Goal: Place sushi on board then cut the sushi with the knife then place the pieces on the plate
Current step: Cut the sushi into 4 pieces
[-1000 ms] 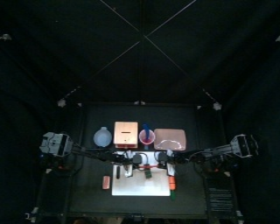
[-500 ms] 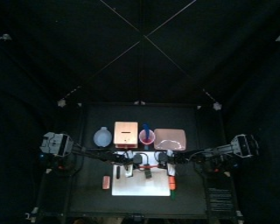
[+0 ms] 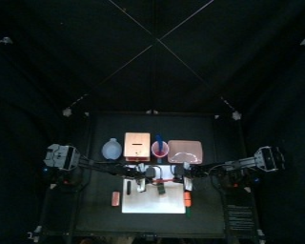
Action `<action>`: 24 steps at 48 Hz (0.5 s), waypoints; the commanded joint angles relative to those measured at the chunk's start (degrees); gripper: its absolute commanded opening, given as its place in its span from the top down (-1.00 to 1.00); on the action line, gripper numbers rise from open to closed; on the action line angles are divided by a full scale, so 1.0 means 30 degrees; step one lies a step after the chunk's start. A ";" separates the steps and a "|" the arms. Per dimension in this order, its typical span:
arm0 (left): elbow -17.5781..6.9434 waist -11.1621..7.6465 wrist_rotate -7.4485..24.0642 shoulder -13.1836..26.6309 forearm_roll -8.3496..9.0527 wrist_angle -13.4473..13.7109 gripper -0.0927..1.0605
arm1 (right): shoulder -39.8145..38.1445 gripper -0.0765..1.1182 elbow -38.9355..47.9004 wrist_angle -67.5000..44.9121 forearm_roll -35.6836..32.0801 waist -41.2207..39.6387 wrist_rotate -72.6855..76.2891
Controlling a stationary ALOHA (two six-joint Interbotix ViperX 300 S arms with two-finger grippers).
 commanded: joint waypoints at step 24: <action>-0.0469 -0.0059 0.0000 0.0176 -0.0029 -0.0029 -0.02 | 0.0381 0.25 -0.0146 0.0000 -0.0029 -0.0293 0.0000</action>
